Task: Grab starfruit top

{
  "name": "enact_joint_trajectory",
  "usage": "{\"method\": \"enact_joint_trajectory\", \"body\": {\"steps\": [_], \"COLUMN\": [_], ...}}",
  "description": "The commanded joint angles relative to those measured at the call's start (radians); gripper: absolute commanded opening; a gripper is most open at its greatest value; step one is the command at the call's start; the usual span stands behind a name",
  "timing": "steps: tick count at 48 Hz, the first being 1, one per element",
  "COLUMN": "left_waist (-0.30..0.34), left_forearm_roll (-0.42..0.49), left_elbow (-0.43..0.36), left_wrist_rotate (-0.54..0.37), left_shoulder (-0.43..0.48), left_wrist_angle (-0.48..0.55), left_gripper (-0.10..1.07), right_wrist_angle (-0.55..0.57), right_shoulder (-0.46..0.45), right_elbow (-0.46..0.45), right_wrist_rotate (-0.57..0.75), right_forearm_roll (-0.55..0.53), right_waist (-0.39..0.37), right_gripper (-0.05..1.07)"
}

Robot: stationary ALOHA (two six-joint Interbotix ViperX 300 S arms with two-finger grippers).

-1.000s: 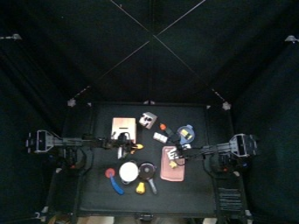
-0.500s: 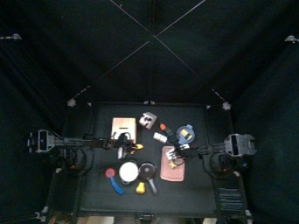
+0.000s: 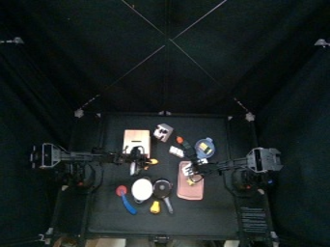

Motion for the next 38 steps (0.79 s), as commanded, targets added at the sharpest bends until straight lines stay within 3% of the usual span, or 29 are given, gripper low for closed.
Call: {"method": "enact_joint_trajectory", "body": {"steps": [1,38], "left_waist": [0.002,0.005], "left_forearm_roll": [-0.003,-0.015], "left_elbow": [-0.011,-0.011], "left_wrist_rotate": [0.002,0.002], "left_shoulder": [-0.002,0.005], "left_wrist_angle": [-0.008,-0.005], "left_gripper": [0.62,0.62], "right_wrist_angle": [0.025,0.063], "right_shoulder": [-0.032,-0.043], "right_elbow": [-0.041,-0.074], "right_wrist_rotate": [0.000,-0.003], "right_forearm_roll": [-0.003,-0.018], "right_waist": [0.000,0.011], "right_gripper": [0.74,0.73]}}
